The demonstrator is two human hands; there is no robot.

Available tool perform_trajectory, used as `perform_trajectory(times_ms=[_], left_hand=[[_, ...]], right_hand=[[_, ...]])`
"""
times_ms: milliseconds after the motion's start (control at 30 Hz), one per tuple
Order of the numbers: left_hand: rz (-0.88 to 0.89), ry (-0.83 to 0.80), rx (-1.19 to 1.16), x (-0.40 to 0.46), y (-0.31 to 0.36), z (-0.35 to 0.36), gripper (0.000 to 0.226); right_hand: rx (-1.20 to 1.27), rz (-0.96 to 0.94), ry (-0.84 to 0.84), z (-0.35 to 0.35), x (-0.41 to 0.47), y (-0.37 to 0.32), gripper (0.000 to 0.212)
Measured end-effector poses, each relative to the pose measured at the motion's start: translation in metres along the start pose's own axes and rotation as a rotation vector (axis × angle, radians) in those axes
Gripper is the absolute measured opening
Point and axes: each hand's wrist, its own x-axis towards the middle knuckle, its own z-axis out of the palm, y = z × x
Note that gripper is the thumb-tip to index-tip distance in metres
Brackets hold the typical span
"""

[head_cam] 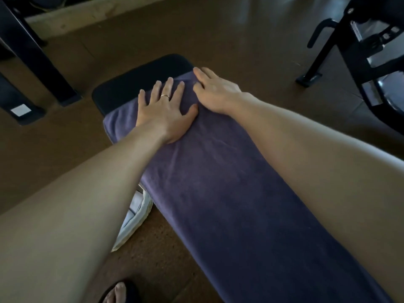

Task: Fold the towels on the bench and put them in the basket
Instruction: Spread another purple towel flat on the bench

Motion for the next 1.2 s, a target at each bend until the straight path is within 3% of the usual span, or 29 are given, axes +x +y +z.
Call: perform_trajectory(times_ms=[167, 233, 300, 367, 467, 567, 700, 833, 967, 1200], left_hand=[[0.004, 0.008, 0.007, -0.001, 0.000, 0.002, 0.080], [0.000, 0.004, 0.013, 0.000, 0.000, 0.001, 0.080], [-0.003, 0.014, 0.012, 0.000, 0.001, 0.002, 0.082], [-0.015, 0.017, 0.003, 0.000, 0.001, 0.001, 0.087], [-0.039, -0.017, -0.001, -0.001, 0.001, -0.003, 0.091], [-0.134, -0.047, 0.006, -0.005, -0.006, -0.009, 0.092], [-0.201, -0.027, 0.089, -0.041, -0.012, -0.017, 0.086], [-0.048, -0.193, 0.033, -0.104, 0.041, -0.025, 0.082], [0.229, -0.366, 0.027, -0.186, 0.121, -0.032, 0.085], [0.552, -0.590, 0.106, -0.309, 0.211, -0.034, 0.097]], right_hand=[[0.102, 0.139, -0.048, -0.004, 0.020, 0.008, 0.063], [-0.042, 0.114, 0.129, 0.001, 0.014, 0.000, 0.064], [-0.146, -0.036, 0.320, 0.006, -0.001, -0.011, 0.061], [-0.129, -0.154, 0.227, 0.011, -0.010, -0.014, 0.057], [-0.024, 0.028, 0.016, 0.008, -0.013, 0.012, 0.061], [0.012, 0.258, 0.021, -0.001, -0.034, 0.040, 0.066], [-0.051, 0.237, 0.082, 0.000, -0.104, 0.057, 0.063], [0.074, 0.393, -0.055, -0.001, -0.180, 0.078, 0.065], [0.072, 0.506, -0.119, -0.013, -0.262, 0.103, 0.070], [0.119, 0.652, -0.208, -0.023, -0.371, 0.137, 0.061]])
